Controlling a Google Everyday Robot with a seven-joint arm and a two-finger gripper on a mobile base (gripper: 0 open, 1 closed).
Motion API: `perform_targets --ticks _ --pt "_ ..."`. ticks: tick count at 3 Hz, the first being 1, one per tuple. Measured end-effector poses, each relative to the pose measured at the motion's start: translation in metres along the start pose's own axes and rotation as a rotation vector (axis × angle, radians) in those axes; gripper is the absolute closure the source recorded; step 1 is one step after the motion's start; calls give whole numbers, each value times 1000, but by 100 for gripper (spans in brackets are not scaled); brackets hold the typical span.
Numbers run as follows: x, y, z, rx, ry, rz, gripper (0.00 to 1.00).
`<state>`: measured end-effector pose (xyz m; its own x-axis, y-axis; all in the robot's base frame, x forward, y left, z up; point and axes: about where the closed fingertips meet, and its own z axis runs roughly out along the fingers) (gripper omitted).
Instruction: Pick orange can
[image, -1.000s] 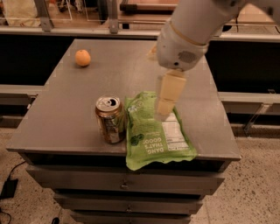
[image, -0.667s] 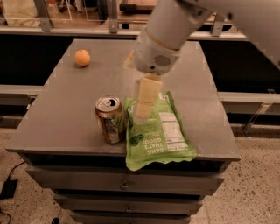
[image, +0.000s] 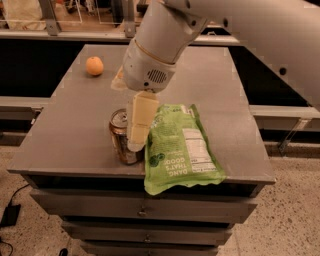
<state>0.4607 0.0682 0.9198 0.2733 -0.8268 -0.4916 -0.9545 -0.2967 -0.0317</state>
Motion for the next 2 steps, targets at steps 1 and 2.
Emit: perform_targets --ticks 1,2 --pt "-10 8 8 -27 5 -34 0" --pt "-10 8 8 -28 5 -35 0"
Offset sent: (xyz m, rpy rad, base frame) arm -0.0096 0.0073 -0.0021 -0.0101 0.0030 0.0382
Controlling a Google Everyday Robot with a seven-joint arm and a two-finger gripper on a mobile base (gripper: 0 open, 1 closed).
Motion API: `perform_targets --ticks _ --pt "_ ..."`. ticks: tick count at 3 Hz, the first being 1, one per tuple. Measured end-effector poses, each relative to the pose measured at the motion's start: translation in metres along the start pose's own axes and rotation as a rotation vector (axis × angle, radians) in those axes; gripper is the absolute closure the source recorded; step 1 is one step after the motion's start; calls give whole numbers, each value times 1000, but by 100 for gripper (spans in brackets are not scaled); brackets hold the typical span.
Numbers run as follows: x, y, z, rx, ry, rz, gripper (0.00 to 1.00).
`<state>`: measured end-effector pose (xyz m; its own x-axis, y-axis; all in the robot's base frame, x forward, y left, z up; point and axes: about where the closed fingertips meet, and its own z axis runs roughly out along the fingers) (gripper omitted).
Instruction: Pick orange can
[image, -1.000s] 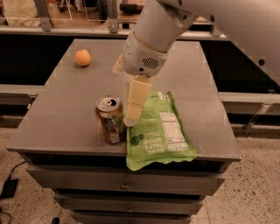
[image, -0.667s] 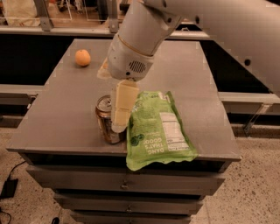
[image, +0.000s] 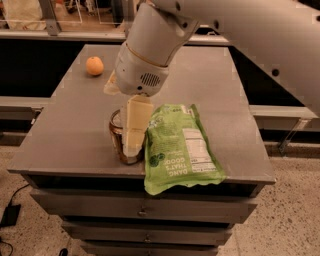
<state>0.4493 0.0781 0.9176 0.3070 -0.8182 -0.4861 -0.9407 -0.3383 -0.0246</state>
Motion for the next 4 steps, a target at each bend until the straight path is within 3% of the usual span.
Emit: perform_targets --ticks 2,4 --pt "20 1 1 29 73 13 3" --pt "17 0 2 34 64 7 65"
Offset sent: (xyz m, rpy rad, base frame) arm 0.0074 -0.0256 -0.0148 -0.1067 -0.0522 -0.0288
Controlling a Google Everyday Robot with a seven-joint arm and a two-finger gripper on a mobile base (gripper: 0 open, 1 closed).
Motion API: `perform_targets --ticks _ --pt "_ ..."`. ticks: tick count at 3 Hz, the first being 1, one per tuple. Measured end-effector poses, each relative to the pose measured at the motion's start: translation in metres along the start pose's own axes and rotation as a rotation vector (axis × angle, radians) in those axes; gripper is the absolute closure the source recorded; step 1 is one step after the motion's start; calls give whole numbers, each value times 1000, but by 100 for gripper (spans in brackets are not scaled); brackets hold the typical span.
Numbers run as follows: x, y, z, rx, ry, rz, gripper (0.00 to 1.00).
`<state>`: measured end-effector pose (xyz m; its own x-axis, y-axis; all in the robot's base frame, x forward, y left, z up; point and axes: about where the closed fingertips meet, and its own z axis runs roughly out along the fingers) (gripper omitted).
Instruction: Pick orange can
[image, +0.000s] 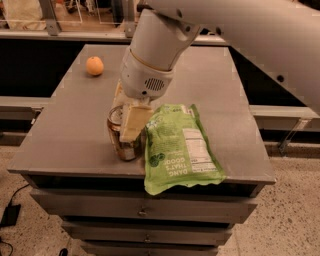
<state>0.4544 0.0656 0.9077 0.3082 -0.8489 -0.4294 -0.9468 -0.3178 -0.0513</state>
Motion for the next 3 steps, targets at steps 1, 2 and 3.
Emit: perform_targets --ticks 1,2,3 --pt "-2 1 -3 7 -26 -5 96" --pt "-14 7 -30 51 -132 -28 100" --pt "-39 22 -86 126 -141 -75 100"
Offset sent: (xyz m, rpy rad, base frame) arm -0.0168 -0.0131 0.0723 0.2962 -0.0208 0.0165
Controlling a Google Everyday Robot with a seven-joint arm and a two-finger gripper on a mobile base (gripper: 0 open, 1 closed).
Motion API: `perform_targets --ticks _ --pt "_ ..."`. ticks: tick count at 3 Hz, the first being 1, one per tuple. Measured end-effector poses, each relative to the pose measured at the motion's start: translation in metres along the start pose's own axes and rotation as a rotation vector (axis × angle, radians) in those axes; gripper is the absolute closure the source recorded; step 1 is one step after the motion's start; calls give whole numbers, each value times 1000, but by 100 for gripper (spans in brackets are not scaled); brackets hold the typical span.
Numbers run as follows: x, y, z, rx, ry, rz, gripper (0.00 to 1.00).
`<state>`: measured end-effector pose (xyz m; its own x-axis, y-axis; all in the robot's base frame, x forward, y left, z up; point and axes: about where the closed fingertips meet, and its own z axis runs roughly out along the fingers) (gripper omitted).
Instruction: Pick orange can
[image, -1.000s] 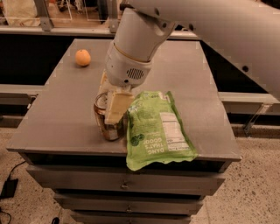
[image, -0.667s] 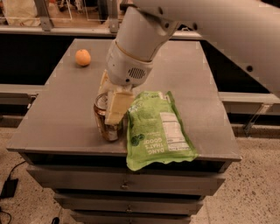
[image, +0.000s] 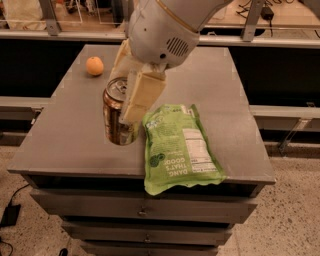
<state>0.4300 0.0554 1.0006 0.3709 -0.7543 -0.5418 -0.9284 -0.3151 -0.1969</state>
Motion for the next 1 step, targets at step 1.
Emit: perform_targets --ticks 1 --pt "0 0 0 0 0 0 100"
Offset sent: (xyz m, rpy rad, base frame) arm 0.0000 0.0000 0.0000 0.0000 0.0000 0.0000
